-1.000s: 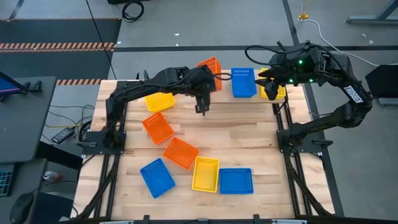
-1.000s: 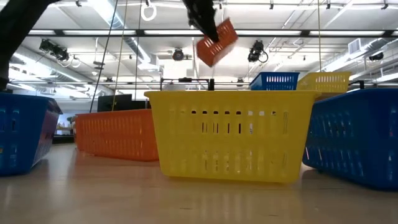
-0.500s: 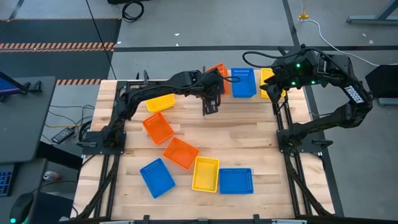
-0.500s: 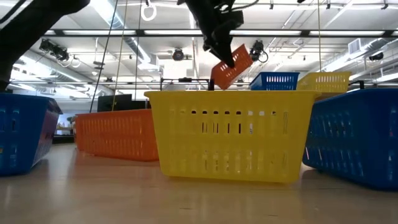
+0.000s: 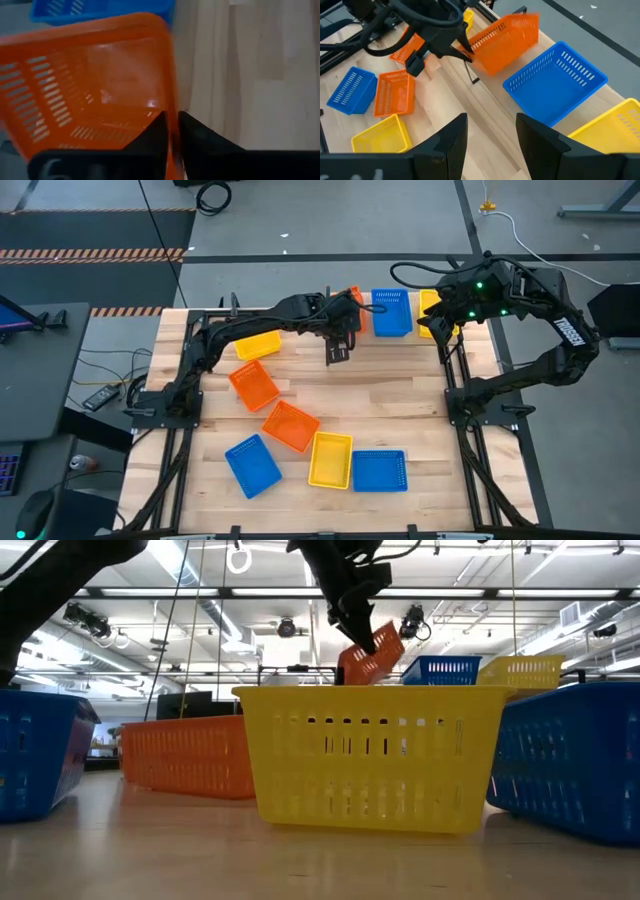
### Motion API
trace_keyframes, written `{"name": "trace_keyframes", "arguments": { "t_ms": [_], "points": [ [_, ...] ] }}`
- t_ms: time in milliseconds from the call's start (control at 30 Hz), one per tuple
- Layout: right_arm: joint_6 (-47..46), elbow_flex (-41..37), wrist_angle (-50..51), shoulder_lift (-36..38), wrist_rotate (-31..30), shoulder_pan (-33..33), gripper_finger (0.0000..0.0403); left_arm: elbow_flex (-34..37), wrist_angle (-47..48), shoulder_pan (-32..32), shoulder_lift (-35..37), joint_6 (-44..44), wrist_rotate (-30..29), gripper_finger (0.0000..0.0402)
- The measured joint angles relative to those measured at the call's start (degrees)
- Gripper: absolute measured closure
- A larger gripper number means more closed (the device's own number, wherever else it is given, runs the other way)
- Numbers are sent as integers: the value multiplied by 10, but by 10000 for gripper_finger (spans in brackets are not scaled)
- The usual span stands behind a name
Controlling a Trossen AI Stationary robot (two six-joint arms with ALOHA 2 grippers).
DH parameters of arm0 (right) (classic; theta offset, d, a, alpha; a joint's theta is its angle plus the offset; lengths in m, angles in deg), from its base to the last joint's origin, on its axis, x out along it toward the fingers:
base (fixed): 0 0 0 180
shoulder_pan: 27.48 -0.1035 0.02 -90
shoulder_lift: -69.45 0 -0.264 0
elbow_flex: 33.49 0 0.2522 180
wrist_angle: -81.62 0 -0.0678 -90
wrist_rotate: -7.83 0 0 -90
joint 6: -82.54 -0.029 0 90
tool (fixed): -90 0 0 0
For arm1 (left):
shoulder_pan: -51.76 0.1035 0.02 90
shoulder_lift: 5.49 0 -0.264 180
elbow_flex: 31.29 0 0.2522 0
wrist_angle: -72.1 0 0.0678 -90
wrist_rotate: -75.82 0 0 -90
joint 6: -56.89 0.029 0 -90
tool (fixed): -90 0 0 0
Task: Stack baskets on shelf by color
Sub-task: Put the top right orange basket on the shelf, then stack the bottom yellow basket on top of the yellow basket on the shelf
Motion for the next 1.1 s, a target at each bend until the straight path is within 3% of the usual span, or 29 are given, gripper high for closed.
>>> {"name": "trace_keyframes", "arguments": {
  "t_ms": [333,700,900,1100],
  "points": [
    [5,0,0,0,0,0,228,0,2,12,0,-19,-3,303],
    [-12,0,5,0,39,-1,228,-69,17,-7,3,-82,-2,309],
    [-26,-20,38,0,43,-13,228,-60,41,-20,78,-118,3,308],
    [-41,-112,14,0,128,-34,228,-59,137,-21,114,-166,19,304]
  ]
}}
